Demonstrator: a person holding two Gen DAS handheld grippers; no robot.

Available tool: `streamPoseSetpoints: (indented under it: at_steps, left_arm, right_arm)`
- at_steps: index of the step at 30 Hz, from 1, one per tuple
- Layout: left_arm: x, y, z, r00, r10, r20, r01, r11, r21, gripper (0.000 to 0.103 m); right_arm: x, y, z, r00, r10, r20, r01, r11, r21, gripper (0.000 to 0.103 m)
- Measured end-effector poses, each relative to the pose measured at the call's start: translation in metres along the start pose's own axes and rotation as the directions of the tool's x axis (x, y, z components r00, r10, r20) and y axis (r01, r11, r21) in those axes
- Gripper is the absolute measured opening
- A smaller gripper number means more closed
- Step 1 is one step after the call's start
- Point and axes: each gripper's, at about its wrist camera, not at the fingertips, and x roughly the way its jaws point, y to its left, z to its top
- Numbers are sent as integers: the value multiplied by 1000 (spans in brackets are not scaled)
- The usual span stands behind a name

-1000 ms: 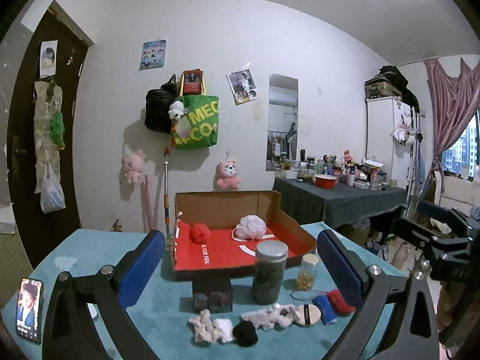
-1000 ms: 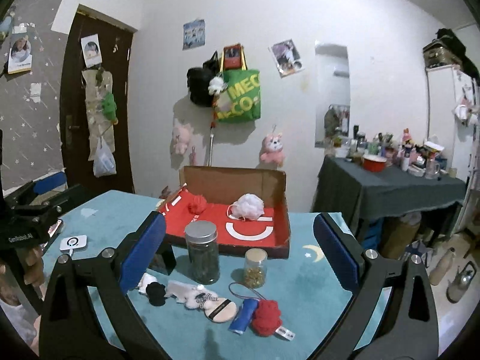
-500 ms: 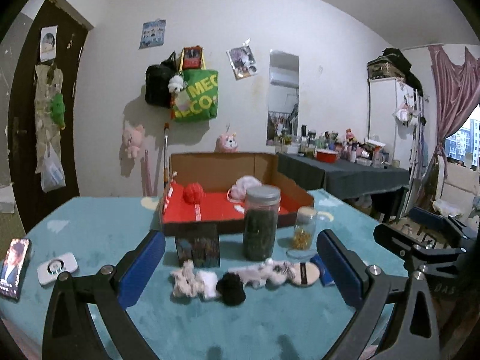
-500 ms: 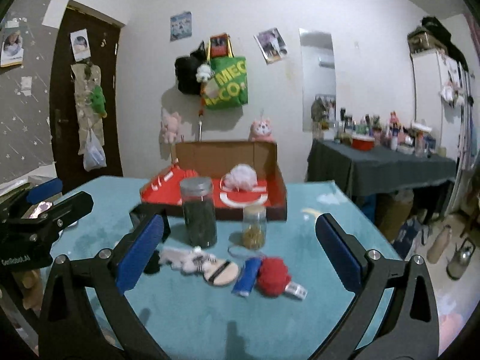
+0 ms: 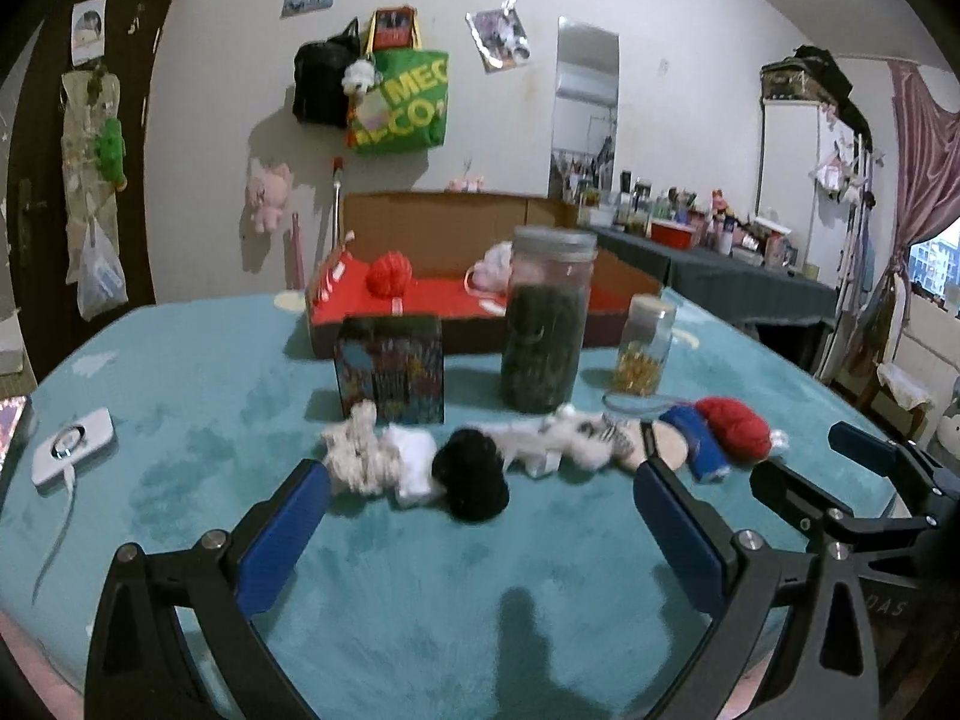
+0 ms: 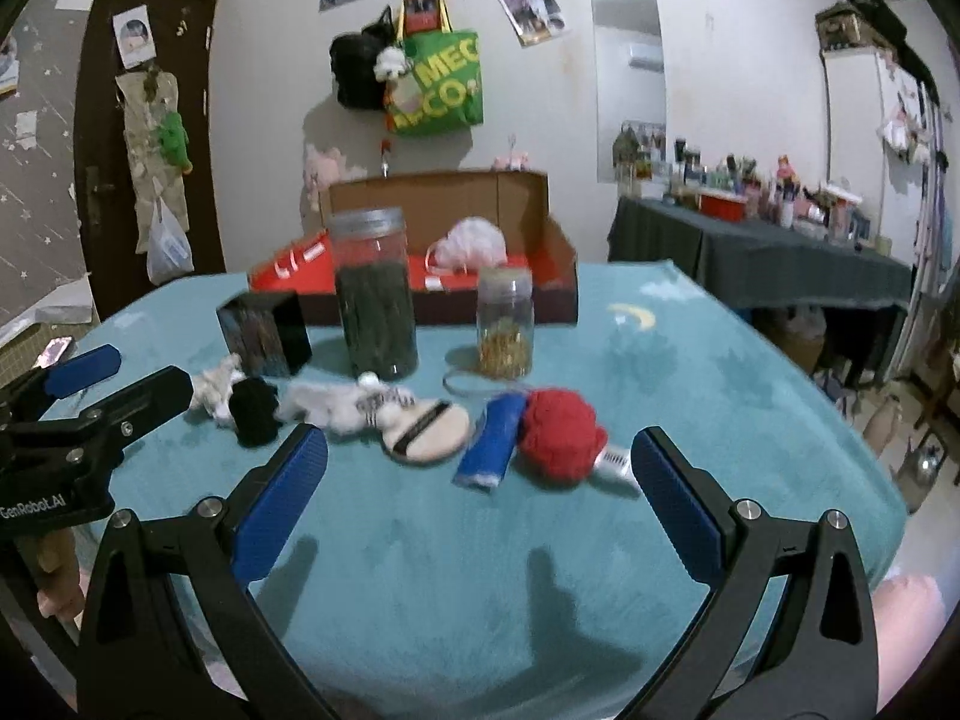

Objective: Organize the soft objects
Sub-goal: 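Pull both tools back from the box toward the remaining soft items, then grasp the red knitted ball with the right tool while the left tool grasps the white crocheted cloth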

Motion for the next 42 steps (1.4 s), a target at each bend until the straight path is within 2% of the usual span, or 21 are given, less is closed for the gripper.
streamPoseSetpoints:
  at_steps: [9, 23, 30, 42]
  left_arm:
    - [23, 3, -16, 996, 19, -83, -19, 1000, 0, 103]
    - [27, 20, -9, 992, 14, -122, -19, 999, -34, 103]
    - [30, 43, 0, 990, 47, -132, -54, 997, -52, 103]
    - [45, 73, 22, 981, 112, -159, -117, 993, -21, 103]
  right_arm:
    - [19, -3, -16, 998, -9, -64, 10, 1000, 10, 103]
    - [29, -5, -20, 996, -10, -94, 11, 1000, 12, 103]
    - [36, -13, -10, 995, -23, -99, 23, 1000, -2, 103]
    - [54, -35, 14, 991, -20, -131, 22, 1000, 14, 103]
